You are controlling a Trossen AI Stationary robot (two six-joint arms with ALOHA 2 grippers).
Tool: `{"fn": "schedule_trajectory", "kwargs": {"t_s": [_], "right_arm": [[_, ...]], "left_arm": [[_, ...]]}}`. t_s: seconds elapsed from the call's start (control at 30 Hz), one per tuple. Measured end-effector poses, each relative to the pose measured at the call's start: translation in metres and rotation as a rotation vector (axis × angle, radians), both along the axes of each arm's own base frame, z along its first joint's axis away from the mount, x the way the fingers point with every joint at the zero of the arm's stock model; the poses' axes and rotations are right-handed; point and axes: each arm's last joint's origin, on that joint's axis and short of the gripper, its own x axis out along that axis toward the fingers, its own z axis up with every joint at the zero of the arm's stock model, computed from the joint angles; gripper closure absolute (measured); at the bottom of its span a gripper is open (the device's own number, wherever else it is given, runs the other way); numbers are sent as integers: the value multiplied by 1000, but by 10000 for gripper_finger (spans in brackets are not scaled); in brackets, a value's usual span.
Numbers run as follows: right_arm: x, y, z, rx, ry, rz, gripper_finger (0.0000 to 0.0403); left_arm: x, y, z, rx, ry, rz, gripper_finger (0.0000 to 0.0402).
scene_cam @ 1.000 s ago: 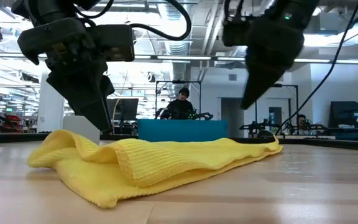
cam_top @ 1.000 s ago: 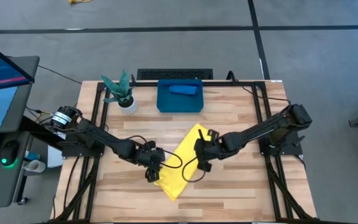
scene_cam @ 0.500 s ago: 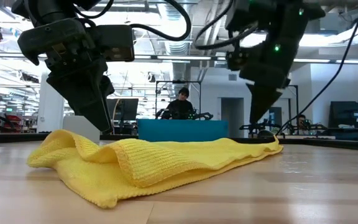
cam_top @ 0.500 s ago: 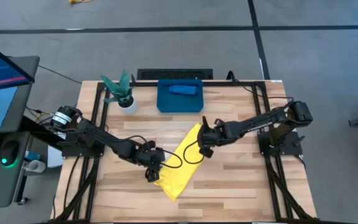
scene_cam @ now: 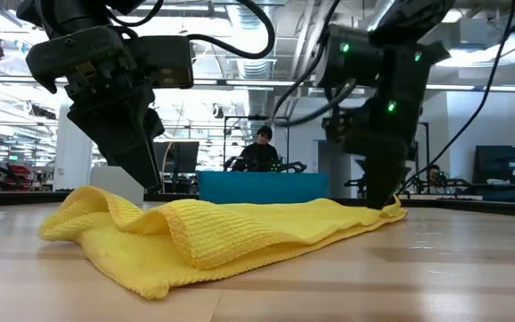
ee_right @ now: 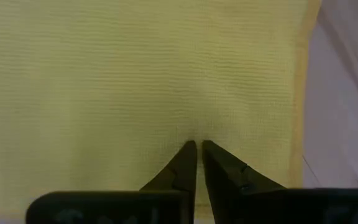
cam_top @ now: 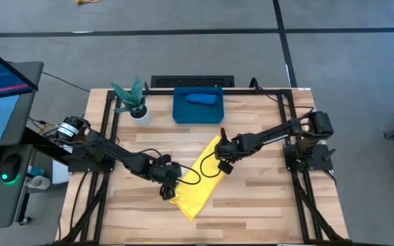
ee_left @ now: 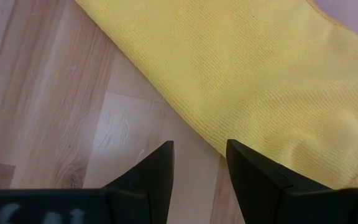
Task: Roll microfiber towels into tight, uniform cylinder then place into a basket
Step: Fold the yellow microfiber towel
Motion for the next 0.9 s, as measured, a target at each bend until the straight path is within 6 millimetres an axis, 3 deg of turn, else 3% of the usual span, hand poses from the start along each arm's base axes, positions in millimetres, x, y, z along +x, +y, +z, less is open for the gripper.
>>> {"fn": "schedule_trajectory", "kwargs": {"t_s": [0.2,0.5,0.9], "right_arm": [[3,-5,-6,-2,16,-11,349],[16,-29,-6,-44,-85,86,349],[23,-33,-5,-67,-144,168,349]], "left_arm": [[0,0,0,1,4,0,262],[0,0,0,12,4,-18,262],[4,13,1,255,-20,-174,262]]}}
